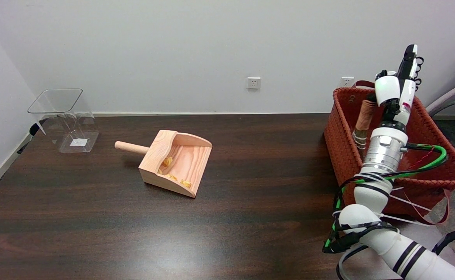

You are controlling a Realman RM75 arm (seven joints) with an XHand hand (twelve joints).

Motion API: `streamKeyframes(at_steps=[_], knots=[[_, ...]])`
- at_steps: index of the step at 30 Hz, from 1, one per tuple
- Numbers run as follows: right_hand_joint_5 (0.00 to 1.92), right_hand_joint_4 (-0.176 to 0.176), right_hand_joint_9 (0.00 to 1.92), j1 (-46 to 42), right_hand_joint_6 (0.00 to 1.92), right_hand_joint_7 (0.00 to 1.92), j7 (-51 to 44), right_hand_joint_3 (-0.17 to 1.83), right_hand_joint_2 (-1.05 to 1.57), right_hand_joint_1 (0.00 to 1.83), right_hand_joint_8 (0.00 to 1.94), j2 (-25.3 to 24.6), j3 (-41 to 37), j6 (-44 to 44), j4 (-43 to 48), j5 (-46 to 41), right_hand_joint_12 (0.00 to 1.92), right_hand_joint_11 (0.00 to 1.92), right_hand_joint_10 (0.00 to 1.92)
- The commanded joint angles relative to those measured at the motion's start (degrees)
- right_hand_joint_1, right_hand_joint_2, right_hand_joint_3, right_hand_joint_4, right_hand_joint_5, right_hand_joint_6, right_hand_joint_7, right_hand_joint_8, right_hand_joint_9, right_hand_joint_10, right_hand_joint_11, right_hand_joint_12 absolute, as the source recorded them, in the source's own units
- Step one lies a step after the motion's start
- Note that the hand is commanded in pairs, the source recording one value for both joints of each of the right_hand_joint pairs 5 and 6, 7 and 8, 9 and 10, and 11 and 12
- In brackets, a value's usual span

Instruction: Place the broom into the brown storage basket.

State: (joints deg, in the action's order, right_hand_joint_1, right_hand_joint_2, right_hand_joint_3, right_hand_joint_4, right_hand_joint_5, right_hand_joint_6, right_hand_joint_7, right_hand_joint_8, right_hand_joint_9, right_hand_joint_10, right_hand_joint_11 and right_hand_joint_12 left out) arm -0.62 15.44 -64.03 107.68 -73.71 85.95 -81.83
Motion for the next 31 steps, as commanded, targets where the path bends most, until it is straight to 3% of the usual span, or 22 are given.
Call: streamKeyframes(at_steps=[1,4,7,8,15,31], knots=[[0.0,0.0,0.0,-1.5,0.0,0.0,4.5,1.55,1.34,0.09,0.0,1.8,0.7,0.1,3.8,-0.5,0.0,0.0,0.0],[0.0,0.0,0.0,-1.7,0.0,0.0,4.8,1.56,1.34,0.14,0.0,1.8,0.7,-0.3,3.5,-0.4,0.0,0.0,0.0],[0.0,0.0,0.0,-1.9,0.0,0.0,4.8,1.56,1.35,0.01,0.0,1.8,0.5,-0.8,3.3,-0.3,0.0,0.0,0.0],[0.0,0.0,0.0,-1.9,0.0,0.0,4.8,1.56,1.35,0.16,0.0,1.8,0.6,-1.2,3.3,-0.2,0.0,0.0,0.0],[0.0,0.0,0.0,-3.4,0.0,0.0,4.3,1.51,1.35,0.07,0.0,2.6,-0.4,-5.5,3.5,0.6,0.0,0.0,0.0],[0.0,0.0,0.0,-10.0,0.0,0.0,4.6,1.36,1.35,0.16,0.0,3.5,-8.9,-12.6,7.0,5.4,0.0,0.0,0.0]])
